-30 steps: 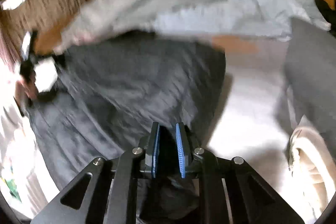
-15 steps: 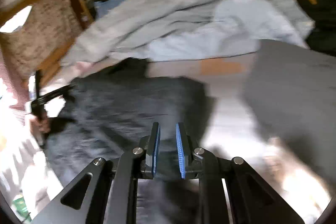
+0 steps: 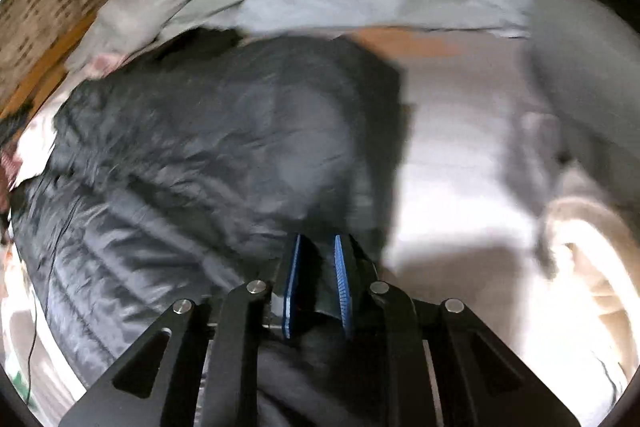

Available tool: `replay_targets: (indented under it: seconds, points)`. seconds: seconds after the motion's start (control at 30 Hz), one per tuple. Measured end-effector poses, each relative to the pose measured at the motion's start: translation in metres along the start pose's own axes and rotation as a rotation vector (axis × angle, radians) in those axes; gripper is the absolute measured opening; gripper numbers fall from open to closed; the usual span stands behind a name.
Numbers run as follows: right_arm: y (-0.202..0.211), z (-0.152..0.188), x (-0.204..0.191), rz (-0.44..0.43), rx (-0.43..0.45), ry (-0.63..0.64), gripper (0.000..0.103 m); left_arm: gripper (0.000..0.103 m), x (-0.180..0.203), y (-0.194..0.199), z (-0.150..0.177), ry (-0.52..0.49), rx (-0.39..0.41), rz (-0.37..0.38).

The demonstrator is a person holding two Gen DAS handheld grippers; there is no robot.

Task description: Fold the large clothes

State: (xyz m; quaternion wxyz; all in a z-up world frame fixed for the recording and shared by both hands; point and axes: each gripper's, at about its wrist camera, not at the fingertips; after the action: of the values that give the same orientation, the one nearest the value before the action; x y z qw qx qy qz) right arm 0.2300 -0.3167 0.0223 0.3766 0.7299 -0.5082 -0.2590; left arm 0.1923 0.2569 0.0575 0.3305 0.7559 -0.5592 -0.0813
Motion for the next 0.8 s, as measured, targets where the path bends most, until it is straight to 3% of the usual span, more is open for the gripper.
replay_targets:
  seconds: [0.13,0.27,0.37,0.4,0.43,0.5,0.57,0.6,0.63,0.67,0.8]
  points:
    - [0.036,-0.006,-0.003,0.113,0.100,0.039,0.017,0.071,0.011,-0.021,-0.011,-0.043,-0.041,-0.018]
    - [0.062,-0.015,-0.003,0.120,0.195,-0.013,0.020,0.075,0.066,-0.026,-0.034,-0.114,-0.041,0.041]
    - [0.069,-0.019,-0.003,0.086,0.221,-0.037,0.021,0.079,0.119,-0.040,-0.053,-0.164,-0.101,0.110]
    - [0.067,-0.021,-0.005,0.090,0.219,-0.028,0.021,0.080,0.139,-0.048,-0.056,-0.208,-0.127,0.098]
    - [0.066,-0.022,-0.006,0.109,0.216,-0.016,0.021,0.084,0.164,-0.064,-0.057,-0.274,-0.177,0.039]
    - [0.058,-0.024,-0.014,0.219,0.195,0.037,0.021,0.083,0.196,-0.098,-0.055,-0.339,-0.300,-0.083]
    - [0.054,-0.022,-0.014,0.252,0.184,0.060,0.023,0.083,0.221,-0.118,-0.052,-0.362,-0.314,-0.032]
    - [0.052,-0.021,-0.010,0.215,0.177,0.039,0.032,0.083,0.233,-0.126,-0.049,-0.392,-0.317,-0.028]
    - [0.050,-0.020,-0.004,0.182,0.167,0.014,0.049,0.083,0.247,-0.136,-0.046,-0.432,-0.318,-0.035]
    - [0.048,-0.018,0.002,0.161,0.165,-0.010,0.055,0.083,0.261,-0.144,-0.042,-0.476,-0.311,-0.035]
    - [0.047,-0.016,0.006,0.244,0.189,0.019,0.056,0.083,0.289,-0.181,-0.029,-0.595,-0.340,0.027]
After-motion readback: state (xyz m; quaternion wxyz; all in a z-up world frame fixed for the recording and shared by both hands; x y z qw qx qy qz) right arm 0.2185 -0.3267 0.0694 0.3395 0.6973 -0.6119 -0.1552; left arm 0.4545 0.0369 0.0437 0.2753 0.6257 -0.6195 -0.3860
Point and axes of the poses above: each gripper's, at about its wrist camera, not at the fingertips, and y roughly against the way its jaws point, x to its right, z to its underside, and after that the axes turned 8 degrees about y, right-handed
